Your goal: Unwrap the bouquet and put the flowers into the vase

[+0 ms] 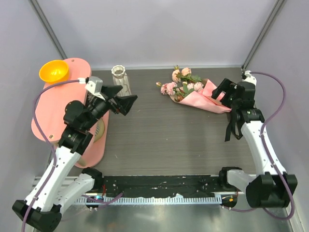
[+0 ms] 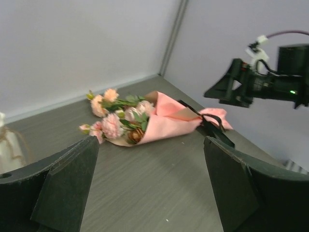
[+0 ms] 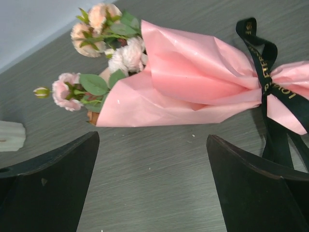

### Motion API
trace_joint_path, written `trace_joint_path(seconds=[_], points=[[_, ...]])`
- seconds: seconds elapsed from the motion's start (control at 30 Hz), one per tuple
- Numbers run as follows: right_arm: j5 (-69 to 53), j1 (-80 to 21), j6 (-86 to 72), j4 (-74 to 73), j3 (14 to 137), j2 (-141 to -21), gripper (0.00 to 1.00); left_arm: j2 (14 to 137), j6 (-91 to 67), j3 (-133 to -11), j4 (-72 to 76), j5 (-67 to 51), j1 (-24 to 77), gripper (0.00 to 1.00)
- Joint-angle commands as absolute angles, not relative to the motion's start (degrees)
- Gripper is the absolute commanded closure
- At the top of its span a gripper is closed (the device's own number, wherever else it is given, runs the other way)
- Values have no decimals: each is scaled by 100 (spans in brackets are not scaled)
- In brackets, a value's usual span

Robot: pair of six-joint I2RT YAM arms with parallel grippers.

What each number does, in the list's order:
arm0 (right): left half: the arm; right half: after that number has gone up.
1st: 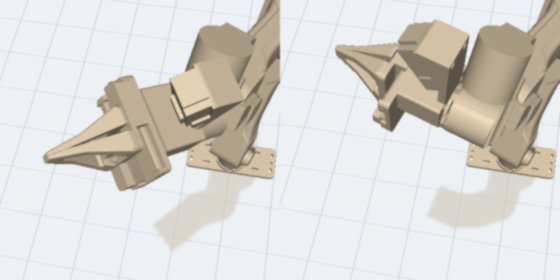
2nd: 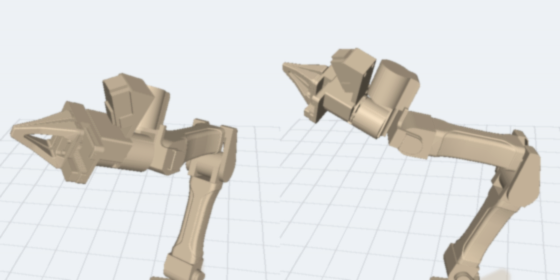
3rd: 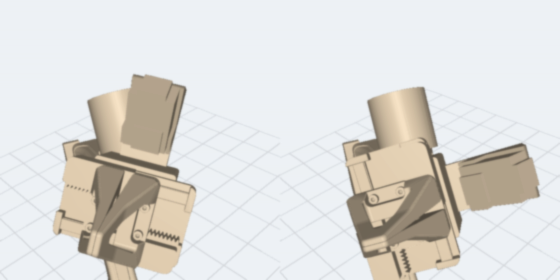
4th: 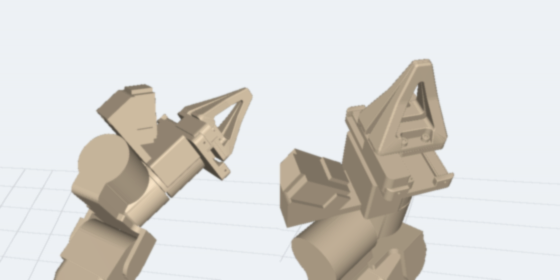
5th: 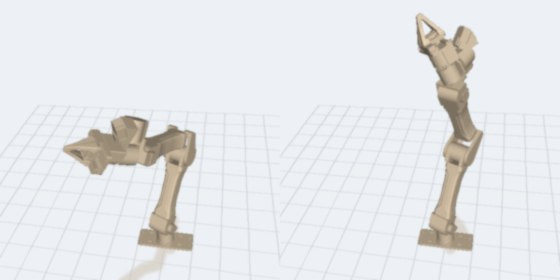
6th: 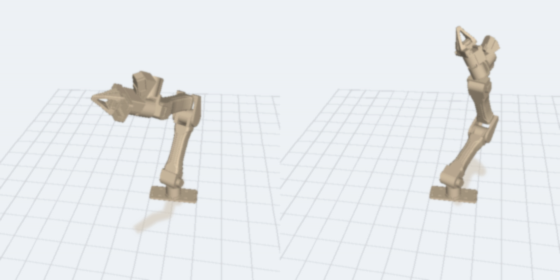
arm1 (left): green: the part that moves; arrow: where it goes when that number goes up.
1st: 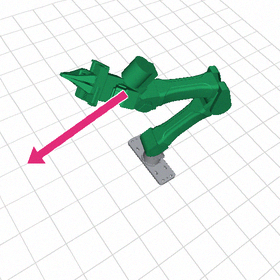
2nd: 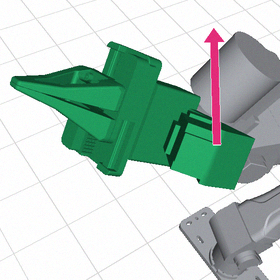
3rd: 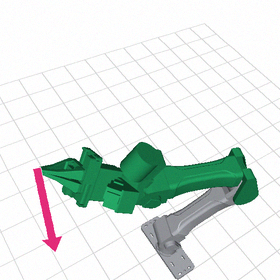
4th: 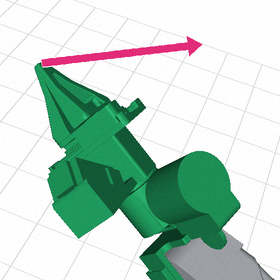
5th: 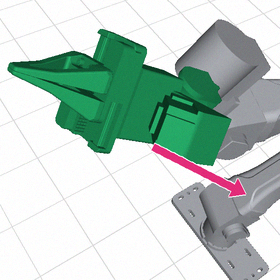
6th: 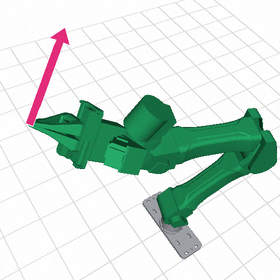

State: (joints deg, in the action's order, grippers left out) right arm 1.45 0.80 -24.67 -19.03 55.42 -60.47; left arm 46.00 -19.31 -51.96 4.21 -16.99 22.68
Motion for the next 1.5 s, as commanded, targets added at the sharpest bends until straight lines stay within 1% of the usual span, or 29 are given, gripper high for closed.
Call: trace_joint_path(seconds=[0.0,0.03,0.13,0.2,0.33,0.43,0.53,0.63,0.77,0.83,1.0,1.17,1.23,1.27,1.33,1.37,1.4,1.47], points=[[439,62,-2654,-2162,5941,-6836,0,5070,-2276,-5519,764,-2855,2373,6],[579,62,-2663,-2249,6002,-7142,0,5245,-2320,-5554,773,-2978,2399,8],[1201,79,-2690,-2085,6126,-7557,0,5614,-2382,-5695,651,-3418,2583,14],[1327,114,-2655,-1856,6161,-7716,0,5756,-2164,-5835,441,-3551,2785,15],[845,631,-2716,-1670,6643,-8392,0,6090,-1513,-6169,-629,-3419,3242,15],[712,843,-2724,-1521,7196,-8876,0,6222,-1197,-6293,-965,-3182,3673,16],[353,1194,-2891,-1555,7592,-9429,0,6196,-933,-6275,-1089,-2866,4086,16],[308,1441,-2935,-1582,7847,-9930,1,6144,-608,-6249,-1282,-2462,4429,15],[211,1565,-2936,-1784,7937,-10441,3,6126,-431,-6293,-1485,-2145,4702,16],[-147,1538,-3049,-1696,7710,-10546,4,6065,-431,-6293,-1459,-2101,4720,16],[-299,1126,-3138,-1460,7164,-10346,4,5915,-431,-6214,-1354,-2048,4720,15],[-386,134,-3410,-906,6101,-9486,4,5924,-431,-6214,-1353,-1995,4720,15],[-299,-235,-3445,-914,5742,-9213,4,5924,-422,-6214,-1389,-1908,4720,15],[-377,-542,-3480,-871,5591,-8906,4,5933,-404,-6223,-1397,-1881,4728,15],[-492,-851,-3524,-835,5197,-8562,4,5950,-404,-6231,-1433,-1872,4737,15],[-562,-1140,-3524,-826,5090,-8404,4,5994,-413,-6258,-1450,-1872,4729,15],[-797,-1273,-3533,-765,4967,-8080,4,6029,-422,-6258,-1450,-1881,4729,15],[-1210,-1476,-3455,-616,4659,-7815,4,6090,-457,-6258,-1441,-1898,4729,16]])
